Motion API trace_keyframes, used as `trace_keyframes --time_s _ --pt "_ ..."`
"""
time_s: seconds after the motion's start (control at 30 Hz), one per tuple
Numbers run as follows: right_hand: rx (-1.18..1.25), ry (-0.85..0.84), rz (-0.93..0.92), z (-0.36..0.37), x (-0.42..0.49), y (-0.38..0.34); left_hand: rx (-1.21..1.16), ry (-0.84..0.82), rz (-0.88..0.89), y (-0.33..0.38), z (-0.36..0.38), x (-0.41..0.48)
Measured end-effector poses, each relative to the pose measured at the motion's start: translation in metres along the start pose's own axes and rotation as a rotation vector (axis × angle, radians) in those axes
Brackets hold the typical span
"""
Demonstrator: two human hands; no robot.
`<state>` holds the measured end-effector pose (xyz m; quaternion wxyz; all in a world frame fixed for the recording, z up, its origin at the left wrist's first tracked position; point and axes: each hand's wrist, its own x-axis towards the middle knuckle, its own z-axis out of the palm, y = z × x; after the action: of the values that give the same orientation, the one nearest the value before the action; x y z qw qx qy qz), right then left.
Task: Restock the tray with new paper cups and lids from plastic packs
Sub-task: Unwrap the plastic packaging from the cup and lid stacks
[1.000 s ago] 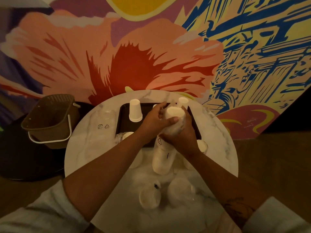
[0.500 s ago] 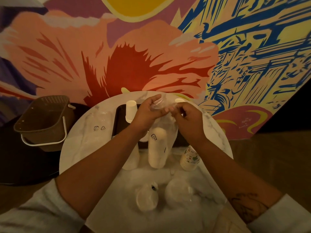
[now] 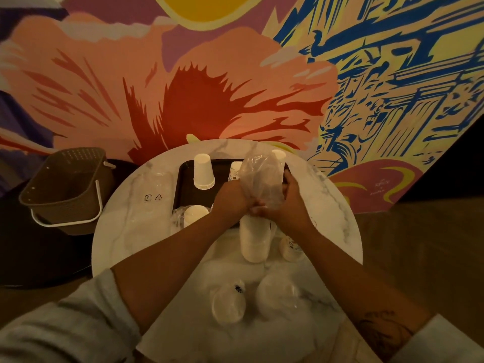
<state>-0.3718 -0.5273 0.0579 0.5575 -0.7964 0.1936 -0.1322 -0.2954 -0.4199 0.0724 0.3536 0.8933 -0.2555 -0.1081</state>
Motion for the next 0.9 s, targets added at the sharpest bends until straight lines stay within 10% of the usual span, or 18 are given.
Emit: trace_keyframes --time_s 0.2,0.5,0.9 --pt "-0.330 -0.011 0.073 0.003 0.004 0.005 -0.272 0.212 0.061 0.005 0.008 -0.001" --pt "0.022 -0.033 0.065 -0.009 0.008 -0.007 -0.240 -0.055 0.019 -0.021 -0.005 0.001" --pt "0.084 0.104 -0.029 -0.021 0.028 -0.030 -0.538 0.266 0.042 0.012 -0.033 0.017"
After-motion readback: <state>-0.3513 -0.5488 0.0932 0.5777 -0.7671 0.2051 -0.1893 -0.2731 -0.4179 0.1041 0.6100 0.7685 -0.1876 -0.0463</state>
